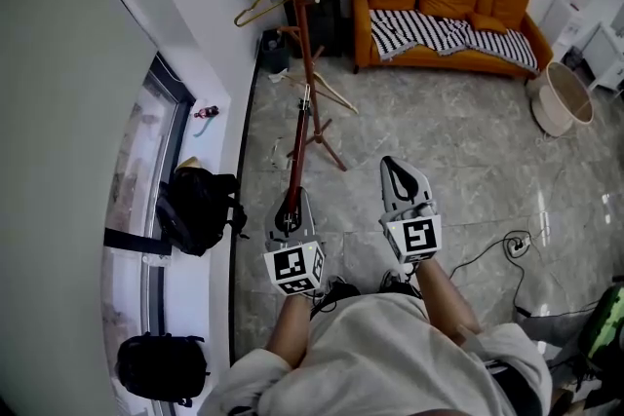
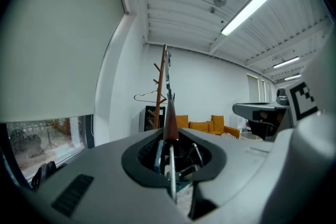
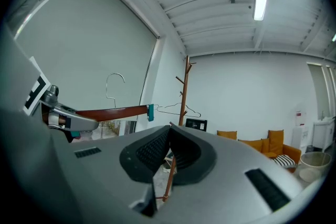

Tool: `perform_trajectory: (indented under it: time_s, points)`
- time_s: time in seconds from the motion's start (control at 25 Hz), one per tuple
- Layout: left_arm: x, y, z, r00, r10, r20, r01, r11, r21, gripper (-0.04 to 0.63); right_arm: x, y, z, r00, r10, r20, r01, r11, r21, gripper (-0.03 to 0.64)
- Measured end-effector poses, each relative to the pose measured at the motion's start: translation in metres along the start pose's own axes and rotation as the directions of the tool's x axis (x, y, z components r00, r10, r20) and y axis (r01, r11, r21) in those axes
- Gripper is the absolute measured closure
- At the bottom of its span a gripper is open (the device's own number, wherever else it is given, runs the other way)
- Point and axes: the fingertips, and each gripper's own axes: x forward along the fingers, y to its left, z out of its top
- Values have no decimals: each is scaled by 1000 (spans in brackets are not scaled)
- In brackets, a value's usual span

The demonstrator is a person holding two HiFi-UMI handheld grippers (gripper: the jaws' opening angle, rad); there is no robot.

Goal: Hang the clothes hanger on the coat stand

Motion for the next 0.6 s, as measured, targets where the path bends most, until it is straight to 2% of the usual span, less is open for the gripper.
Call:
perform_trajectory:
  time_s: [0.32, 0.6]
  points:
    - [11, 31, -12, 999, -29, -28, 29, 1000, -5, 532, 15, 18, -9, 999, -29, -21, 29, 1000, -7, 612]
    - [38, 33, -19, 998, -64, -25, 63, 998, -22, 532, 31, -1, -28, 997, -46, -62, 46, 999, -8, 612]
